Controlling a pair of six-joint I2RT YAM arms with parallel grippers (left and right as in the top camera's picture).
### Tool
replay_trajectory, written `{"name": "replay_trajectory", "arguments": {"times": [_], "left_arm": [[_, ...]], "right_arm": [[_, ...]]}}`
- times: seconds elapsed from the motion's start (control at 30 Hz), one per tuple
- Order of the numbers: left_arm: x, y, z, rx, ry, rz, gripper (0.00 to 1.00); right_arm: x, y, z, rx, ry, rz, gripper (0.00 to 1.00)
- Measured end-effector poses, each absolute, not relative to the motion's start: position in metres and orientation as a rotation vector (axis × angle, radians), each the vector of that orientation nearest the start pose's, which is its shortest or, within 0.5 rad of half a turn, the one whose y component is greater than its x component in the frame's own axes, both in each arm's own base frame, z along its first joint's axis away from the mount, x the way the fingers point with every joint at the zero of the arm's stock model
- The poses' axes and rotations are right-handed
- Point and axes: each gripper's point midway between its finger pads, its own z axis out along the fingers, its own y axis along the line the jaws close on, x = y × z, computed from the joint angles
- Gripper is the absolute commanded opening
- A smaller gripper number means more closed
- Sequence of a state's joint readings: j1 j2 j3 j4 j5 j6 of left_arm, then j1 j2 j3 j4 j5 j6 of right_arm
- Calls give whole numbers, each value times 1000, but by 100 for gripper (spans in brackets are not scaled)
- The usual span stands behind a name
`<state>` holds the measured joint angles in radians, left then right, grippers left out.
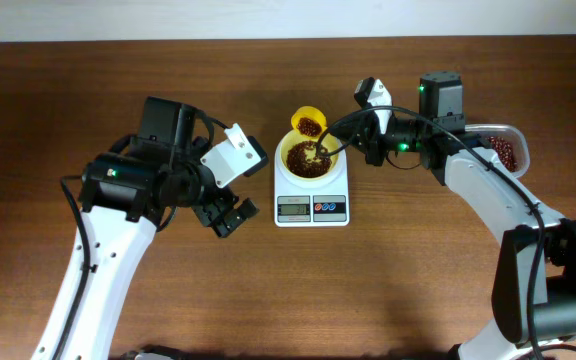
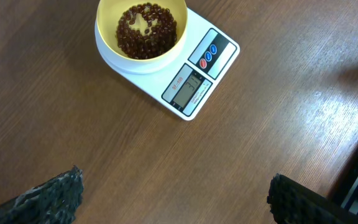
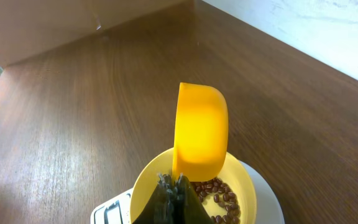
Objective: Scoop item into bowl and weigh 50g on scale
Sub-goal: 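Hold the scoop tipped over the bowl, shaking out remaining beans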
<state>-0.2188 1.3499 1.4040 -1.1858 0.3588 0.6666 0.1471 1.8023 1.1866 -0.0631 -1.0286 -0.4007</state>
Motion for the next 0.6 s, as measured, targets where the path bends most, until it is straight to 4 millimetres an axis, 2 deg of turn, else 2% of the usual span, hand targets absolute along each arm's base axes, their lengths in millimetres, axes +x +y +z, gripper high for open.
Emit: {"name": "replay_trajectory", "arguments": {"times": [0.4,0.6], "left_arm": [[283,-125,232,1217,2320,-333,99],[283,-125,232,1217,2320,-333,99]], "right_arm": [[418,209,168,-1028,1777,971,4],[412,213,175,-1052,1723,1025,4]]}}
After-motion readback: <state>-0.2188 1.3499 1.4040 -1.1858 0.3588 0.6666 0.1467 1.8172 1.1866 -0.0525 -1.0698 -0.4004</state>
